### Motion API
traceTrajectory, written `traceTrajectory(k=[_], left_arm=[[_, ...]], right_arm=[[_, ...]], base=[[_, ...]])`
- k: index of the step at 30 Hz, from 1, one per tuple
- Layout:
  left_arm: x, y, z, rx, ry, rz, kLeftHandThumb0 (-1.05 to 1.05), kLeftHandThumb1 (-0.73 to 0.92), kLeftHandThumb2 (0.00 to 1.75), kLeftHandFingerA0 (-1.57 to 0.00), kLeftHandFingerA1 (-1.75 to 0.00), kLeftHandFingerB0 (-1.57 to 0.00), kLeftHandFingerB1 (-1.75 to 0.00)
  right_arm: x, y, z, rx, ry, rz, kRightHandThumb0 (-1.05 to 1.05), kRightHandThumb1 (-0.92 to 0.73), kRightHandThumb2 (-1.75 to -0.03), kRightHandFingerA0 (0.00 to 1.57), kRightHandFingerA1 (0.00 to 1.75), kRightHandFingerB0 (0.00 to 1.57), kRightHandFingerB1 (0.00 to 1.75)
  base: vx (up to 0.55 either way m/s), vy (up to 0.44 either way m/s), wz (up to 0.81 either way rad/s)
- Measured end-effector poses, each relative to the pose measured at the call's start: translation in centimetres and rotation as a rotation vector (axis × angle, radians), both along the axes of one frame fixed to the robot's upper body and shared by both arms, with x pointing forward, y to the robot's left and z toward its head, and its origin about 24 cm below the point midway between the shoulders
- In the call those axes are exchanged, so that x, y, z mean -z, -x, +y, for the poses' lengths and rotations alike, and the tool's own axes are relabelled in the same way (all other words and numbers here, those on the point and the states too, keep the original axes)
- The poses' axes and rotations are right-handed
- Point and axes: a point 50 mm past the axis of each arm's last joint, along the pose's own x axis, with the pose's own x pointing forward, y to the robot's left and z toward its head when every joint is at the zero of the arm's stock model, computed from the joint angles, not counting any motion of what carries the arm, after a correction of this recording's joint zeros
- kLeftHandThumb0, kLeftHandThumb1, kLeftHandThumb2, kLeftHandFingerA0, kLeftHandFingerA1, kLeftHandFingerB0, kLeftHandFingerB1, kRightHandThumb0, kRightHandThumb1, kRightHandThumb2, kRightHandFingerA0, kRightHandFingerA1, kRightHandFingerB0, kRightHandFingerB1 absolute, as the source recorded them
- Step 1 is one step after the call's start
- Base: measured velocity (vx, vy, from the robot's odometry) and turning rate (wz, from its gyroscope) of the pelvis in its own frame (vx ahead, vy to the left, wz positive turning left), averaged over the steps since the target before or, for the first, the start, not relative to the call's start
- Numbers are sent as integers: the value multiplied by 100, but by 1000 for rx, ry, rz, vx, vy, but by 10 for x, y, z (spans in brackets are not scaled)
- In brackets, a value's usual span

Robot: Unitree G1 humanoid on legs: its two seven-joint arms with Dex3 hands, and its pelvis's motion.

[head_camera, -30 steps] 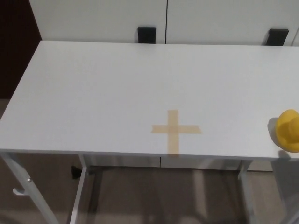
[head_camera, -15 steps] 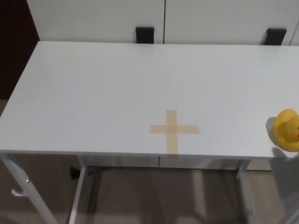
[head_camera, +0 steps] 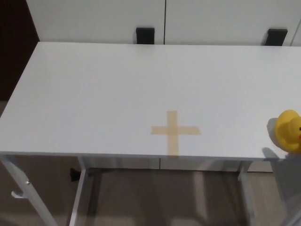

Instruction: The robot uses its right hand to push the yellow duck toy to the center of the white desk.

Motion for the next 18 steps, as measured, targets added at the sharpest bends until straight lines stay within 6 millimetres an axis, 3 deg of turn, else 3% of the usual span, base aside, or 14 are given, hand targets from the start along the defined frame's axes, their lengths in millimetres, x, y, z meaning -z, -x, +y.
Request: traceTrajectory(k=[9, 18], left_arm=[[0, 0, -1, 7, 0, 4, -11, 66, 75, -86, -65, -84, -60], [2, -2, -4, 16, 7, 4, -13, 68, 67, -85, -63, -84, -59]], right_arm=[[1, -5, 11, -32, 12, 3, -86, -91, -77, 26, 46, 20, 36], [7, -13, 45, -109, 9, -3, -84, -92, -73, 26, 51, 24, 39]], base=[[0, 0, 0], [0, 0, 0]])
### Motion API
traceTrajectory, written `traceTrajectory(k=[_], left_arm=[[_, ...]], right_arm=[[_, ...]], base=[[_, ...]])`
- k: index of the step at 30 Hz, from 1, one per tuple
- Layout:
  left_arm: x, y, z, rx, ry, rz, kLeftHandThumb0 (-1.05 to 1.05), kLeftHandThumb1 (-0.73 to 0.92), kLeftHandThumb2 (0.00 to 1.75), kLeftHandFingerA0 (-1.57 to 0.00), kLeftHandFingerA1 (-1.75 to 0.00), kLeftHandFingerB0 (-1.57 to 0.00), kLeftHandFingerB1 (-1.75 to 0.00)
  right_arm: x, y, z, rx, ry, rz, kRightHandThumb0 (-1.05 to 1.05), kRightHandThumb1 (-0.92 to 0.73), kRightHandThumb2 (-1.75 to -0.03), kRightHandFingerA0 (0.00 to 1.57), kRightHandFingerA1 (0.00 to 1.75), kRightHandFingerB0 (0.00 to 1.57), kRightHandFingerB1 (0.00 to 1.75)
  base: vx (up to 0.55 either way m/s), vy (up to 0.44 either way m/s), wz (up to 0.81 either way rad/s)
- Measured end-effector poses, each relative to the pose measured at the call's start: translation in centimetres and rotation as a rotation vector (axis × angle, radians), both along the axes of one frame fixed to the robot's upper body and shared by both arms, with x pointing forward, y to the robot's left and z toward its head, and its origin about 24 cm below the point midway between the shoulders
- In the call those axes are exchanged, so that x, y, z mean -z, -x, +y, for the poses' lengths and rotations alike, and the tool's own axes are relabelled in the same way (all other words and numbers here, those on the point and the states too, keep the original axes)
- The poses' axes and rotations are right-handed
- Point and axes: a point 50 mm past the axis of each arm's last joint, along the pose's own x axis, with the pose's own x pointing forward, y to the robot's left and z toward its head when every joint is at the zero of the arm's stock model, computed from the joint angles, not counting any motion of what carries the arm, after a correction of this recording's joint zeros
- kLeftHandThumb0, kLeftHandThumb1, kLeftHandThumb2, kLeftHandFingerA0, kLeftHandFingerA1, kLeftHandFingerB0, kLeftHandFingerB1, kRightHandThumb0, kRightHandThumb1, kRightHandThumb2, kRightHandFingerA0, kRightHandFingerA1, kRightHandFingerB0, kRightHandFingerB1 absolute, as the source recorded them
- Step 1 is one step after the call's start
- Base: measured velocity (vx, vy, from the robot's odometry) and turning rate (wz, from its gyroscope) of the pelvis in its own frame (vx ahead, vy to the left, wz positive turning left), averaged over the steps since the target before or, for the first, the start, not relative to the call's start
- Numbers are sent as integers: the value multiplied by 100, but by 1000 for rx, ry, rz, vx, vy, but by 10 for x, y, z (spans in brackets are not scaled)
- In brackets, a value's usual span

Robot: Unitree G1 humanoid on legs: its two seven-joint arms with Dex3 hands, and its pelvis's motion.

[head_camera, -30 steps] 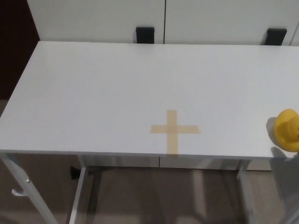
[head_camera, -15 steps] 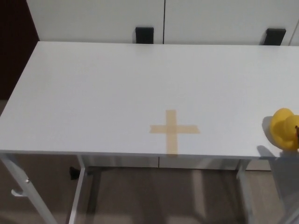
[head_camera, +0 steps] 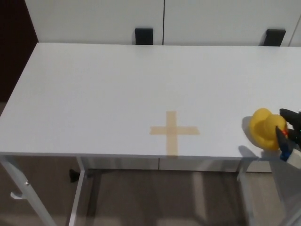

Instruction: The robot uses its right hand to push the yellow duck toy to the center of the white desk.

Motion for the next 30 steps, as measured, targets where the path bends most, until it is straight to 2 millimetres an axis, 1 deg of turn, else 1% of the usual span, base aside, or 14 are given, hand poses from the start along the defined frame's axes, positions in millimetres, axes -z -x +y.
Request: traceTrajectory(k=[9, 10, 15, 16, 19, 20, 21, 22, 24, 25, 26, 27, 28, 30], left_arm=[[0, -4, -1, 9, -1, -4, -13, 66, 71, -85, -65, -85, -61], [0, -4, -1, 9, -1, -4, -14, 65, 69, -87, -67, -90, -62], [0, -3, -1, 20, -4, 5, -12, 66, 69, -86, -70, -86, -63], [0, -3, -1, 20, -4, 4, -11, 66, 71, -87, -69, -84, -60], [0, -2, -1, 21, -4, 6, -11, 66, 71, -87, -69, -84, -60], [0, -2, -1, 20, -3, 7, -13, 69, 64, -88, -66, -84, -58], [0, -2, -1, 20, -3, 7, -13, 69, 64, -88, -66, -84, -58], [1, -2, -2, 18, -1, 7, -11, 68, 70, -86, -63, -84, -60], [1, -1, -2, 18, -1, 9, -11, 68, 70, -86, -63, -84, -60], [1, -1, -2, 18, -1, 10, -10, 68, 71, -85, -63, -85, -62], [1, -1, -2, 18, -1, 10, -11, 66, 71, -88, -67, -86, -61], [1, -1, -2, 18, -1, 10, -11, 66, 71, -88, -67, -86, -61], [1, 0, -2, 19, -1, 14, -11, 66, 71, -88, -67, -86, -61], [2, 1, -2, 18, -1, 16, -12, 67, 70, -88, -66, -86, -61]], right_arm=[[-3, -8, 17, -22, -13, 1, -86, -92, -76, 22, 49, 21, 37], [-3, -8, 17, -22, -13, 1, -85, -92, -77, 23, 49, 21, 38], [-2, -11, 29, -19, -42, -1, -83, -92, -76, 25, 49, 23, 38], [-2, -12, 31, -19, -46, -3, -85, -92, -77, 15, 48, 15, 35], [-1, -13, 40, -23, -68, -8, -85, -92, -77, 15, 48, 15, 35], [-1, -13, 43, -24, -75, -10, -86, -78, -119, 5, 52, 7, 46], [-1, -13, 44, -24, -78, -10, -86, -78, -119, 5, 52, 7, 46], [0, -13, 52, -26, -100, -13, -93, -84, -122, 0, 20, 4, 21], [1, -14, 59, -26, -120, -15, -93, -84, -122, 0, 20, 4, 21], [1, -14, 63, -26, -130, -15, -85, -92, -79, 0, 18, 2, 29], [1, -14, 63, -26, -130, -15, -80, -78, -120, 0, 28, 0, 27], [1, -14, 63, -26, -130, -15, -80, -78, -120, 0, 28, 0, 27], [3, -14, 78, -19, -166, -12, -80, -78, -120, 0, 28, 0, 27], [3, -15, 87, -12, -184, -11, -80, -77, -120, 0, 26, 1, 24]], base=[[0, 0, 0], [0, 0, 0], [0, 0, 0], [0, 0, 0], [0, 0, 0], [0, 0, 0], [0, 0, 0], [0, 0, 0], [0, 0, 0], [0, 0, 0], [0, 0, 0], [0, 0, 0], [0, 0, 0], [0, 0, 0]])
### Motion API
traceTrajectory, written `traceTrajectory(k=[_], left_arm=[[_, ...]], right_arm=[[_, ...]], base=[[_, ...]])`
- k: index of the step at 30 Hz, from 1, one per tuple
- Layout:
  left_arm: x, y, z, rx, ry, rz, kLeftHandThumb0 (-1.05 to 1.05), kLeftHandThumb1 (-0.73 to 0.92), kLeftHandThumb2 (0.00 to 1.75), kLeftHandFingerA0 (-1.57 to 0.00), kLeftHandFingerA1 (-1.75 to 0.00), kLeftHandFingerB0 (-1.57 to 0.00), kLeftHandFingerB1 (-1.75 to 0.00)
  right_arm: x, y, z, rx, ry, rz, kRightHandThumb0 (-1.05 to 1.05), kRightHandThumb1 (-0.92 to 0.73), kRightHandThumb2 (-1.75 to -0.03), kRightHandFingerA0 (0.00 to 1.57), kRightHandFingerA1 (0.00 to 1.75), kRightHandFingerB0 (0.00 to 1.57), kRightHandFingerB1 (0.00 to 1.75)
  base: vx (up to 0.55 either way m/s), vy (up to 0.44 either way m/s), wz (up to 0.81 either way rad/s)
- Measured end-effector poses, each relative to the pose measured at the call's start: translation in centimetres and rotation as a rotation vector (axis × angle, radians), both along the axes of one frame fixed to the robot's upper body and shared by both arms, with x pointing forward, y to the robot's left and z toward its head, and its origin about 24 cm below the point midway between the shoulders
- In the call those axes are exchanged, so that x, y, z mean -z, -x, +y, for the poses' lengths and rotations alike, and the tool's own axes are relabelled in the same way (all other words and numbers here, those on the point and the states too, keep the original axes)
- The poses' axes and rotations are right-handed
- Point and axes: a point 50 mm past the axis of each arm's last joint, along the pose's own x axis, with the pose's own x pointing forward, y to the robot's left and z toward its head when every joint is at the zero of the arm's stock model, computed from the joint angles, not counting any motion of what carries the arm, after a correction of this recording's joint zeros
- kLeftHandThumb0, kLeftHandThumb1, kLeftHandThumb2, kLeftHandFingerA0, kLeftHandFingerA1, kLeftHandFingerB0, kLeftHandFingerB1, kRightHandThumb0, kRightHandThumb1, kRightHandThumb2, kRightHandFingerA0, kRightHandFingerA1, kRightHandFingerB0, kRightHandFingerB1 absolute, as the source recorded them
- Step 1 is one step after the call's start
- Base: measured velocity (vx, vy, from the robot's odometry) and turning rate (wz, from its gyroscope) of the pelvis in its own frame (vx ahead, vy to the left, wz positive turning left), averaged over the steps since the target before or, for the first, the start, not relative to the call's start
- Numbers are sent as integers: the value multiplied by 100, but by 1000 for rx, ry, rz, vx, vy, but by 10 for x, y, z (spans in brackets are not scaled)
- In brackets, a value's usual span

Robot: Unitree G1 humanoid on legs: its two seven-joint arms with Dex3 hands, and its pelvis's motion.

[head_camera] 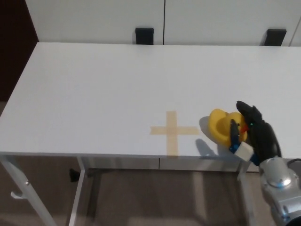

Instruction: The robot uses its right hand to push the yellow duck toy to the center of the white desk.

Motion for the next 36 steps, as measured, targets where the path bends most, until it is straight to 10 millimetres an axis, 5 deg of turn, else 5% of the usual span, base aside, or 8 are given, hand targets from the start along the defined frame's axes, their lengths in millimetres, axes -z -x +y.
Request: traceTrajectory(k=[2, 25, 26, 28, 30, 31, 35, 36], left_arm=[[0, 0, 0, 0, 0, 0, -10, 63, 80, -87, -65, -89, -63], [2, 5, -1, 15, 0, 22, -9, 64, 73, -88, -67, -90, -63], [2, 4, -2, 19, -1, 22, -8, 64, 79, -87, -67, -89, -63], [2, 4, -2, 23, -1, 21, -8, 64, 79, -87, -67, -89, -63], [2, 4, -2, 24, -1, 20, -7, 65, 78, -87, -63, -89, -64], [2, 4, -2, 24, -1, 20, -10, 66, 74, -87, -69, -89, -64], [2, 3, -2, 24, -1, 18, -12, 69, 71, -90, -67, -89, -62], [2, 3, -2, 25, -1, 17, -11, 68, 70, -88, -68, -89, -63]], right_arm=[[0, 0, 6, -2, -9, 0, -92, -82, -121, 2, 21, 10, 17], [2, 3, 45, -99, 40, -3, -94, -83, -124, 2, 31, 10, 35], [2, 3, 46, -104, 42, -2, -98, -92, -76, 1, 43, 7, 34], [2, 3, 47, -108, 45, -1, -98, -92, -76, 1, 43, 7, 34], [1, 3, 49, -119, 51, -3, -95, -92, -79, 0, 45, 4, 37], [1, 3, 49, -119, 51, -3, -97, -81, -124, 1, 42, 11, 35], [1, 4, 59, -153, 56, -6, -95, -80, -124, 1, 41, 10, 38], [0, 4, 64, -168, 53, -6, -95, -92, -80, 0, 48, 4, 38]], base=[[0, 0, 0], [0, 0, 0], [0, 0, 0], [0, 0, 0], [0, 0, 0], [0, 0, 0], [0, 0, 0], [0, 0, 0]])
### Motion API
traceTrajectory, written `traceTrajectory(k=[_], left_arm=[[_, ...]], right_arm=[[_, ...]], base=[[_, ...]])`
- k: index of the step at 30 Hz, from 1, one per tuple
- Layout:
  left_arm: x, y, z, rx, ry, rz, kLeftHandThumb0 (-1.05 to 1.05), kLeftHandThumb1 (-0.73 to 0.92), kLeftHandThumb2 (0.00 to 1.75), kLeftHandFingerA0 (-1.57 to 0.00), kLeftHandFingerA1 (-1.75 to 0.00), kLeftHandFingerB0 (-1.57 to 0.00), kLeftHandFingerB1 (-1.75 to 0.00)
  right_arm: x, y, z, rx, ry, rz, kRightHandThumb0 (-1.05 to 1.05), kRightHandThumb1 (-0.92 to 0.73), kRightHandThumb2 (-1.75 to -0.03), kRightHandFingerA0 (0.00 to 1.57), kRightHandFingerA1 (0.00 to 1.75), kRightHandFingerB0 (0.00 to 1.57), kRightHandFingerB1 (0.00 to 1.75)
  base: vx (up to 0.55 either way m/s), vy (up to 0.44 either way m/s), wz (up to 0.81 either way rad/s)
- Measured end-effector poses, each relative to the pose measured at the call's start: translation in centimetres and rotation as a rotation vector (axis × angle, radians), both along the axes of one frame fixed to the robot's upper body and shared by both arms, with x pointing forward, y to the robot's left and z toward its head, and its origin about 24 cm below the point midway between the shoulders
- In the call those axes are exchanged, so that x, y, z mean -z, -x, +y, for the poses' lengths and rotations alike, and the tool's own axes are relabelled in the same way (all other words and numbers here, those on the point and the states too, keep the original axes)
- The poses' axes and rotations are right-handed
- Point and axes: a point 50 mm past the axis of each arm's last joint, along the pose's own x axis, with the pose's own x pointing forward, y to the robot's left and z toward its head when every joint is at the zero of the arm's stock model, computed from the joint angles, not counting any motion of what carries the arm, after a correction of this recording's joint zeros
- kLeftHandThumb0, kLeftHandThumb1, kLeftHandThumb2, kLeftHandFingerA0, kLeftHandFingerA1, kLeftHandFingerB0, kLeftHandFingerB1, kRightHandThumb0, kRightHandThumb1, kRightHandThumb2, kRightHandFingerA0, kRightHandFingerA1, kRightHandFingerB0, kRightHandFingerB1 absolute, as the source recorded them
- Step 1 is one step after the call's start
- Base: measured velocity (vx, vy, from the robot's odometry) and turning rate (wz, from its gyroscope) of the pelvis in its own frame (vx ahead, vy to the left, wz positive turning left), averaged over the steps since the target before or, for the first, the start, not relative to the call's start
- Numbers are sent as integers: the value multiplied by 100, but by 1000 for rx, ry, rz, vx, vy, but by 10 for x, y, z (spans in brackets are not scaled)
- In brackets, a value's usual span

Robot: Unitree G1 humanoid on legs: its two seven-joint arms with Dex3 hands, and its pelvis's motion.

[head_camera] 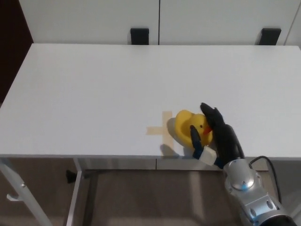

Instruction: The robot uses its right hand to push the yellow duck toy to the center of the white desk.

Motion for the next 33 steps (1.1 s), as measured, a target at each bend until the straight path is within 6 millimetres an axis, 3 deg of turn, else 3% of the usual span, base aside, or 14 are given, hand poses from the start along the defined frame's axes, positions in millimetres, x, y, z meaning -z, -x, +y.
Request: traceTrajectory(k=[6, 7, 9, 10, 14, 15, 16, 17, 21, 22, 27, 28, 33], left_arm=[[0, -1, 0, 2, -1, -2, -9, 68, 72, -87, -66, -86, -62], [0, -1, 0, 2, -1, -2, -9, 68, 77, -89, -67, -89, -63], [0, -1, -1, 1, 0, -3, -9, 68, 77, -89, -67, -89, -63], [0, -1, -1, 1, 0, -3, -9, 66, 79, -88, -66, -90, -64], [1, -2, -2, -1, 3, -7, -8, 66, 81, -89, -65, -89, -63], [1, -2, -3, -2, 5, -7, -10, 67, 75, -90, -67, -88, -61], [1, -2, -3, -1, 6, -8, -10, 67, 75, -90, -67, -88, -61], [1, -2, -3, -1, 6, -8, -9, 66, 79, -90, -70, -92, -66], [2, -2, -4, -4, 8, -6, -10, 66, 78, -90, -72, -92, -70], [2, -2, -4, -4, 9, -6, -10, 65, 80, -90, -72, -94, -70], [4, -3, -7, -3, 17, -8, -11, 66, 77, -90, -69, -93, -67], [4, -3, -7, -3, 17, -8, -11, 68, 70, -90, -75, -92, -71], [5, -2, -10, -1, 23, -6, -9, 69, 77, -89, -71, -91, -66]], right_arm=[[-3, 0, 13, -44, -3, 1, -95, -92, -83, 0, 48, 7, 38], [-3, 0, 15, -53, -5, 2, -96, -81, -124, 0, 29, 3, 32], [-4, -1, 19, -65, -8, 4, -96, -81, -124, 0, 29, 3, 32], [-4, -1, 19, -65, -8, 4, -92, -77, -124, 0, 40, 8, 33], [-7, -2, 28, -84, -21, 18, -84, -74, -121, 0, 31, 0, 32], [-8, -2, 32, -90, -27, 23, -99, -83, -125, 0, 22, 10, 15], [-8, -2, 34, -93, -29, 25, -99, -83, -125, 0, 22, 10, 15], [-8, -2, 34, -93, -29, 25, -105, -85, -127, 0, 19, 0, 4], [-8, -1, 44, -108, -21, 31, -105, -85, -127, 0, 23, 0, 4], [-8, -1, 45, -108, -17, 31, -97, -92, -94, 0, 0, 0, 0], [-8, -1, 44, -95, 59, 11, -105, -92, -97, 0, 0, 0, 0], [-8, -1, 44, -95, 59, 11, -104, -92, -98, 0, 0, 0, 0], [-7, -3, 34, -27, 209, -29, -105, -91, -96, 0, 0, 0, 0]], base=[[0, 0, 0], [0, 0, 0], [0, 0, 0], [0, 0, 0], [0, 0, 0], [0, 0, 0], [0, 0, 0], [0, 0, 0], [0, 0, 0], [0, 0, 0], [0, 0, 0], [0, 0, 0], [0, 0, 0]])
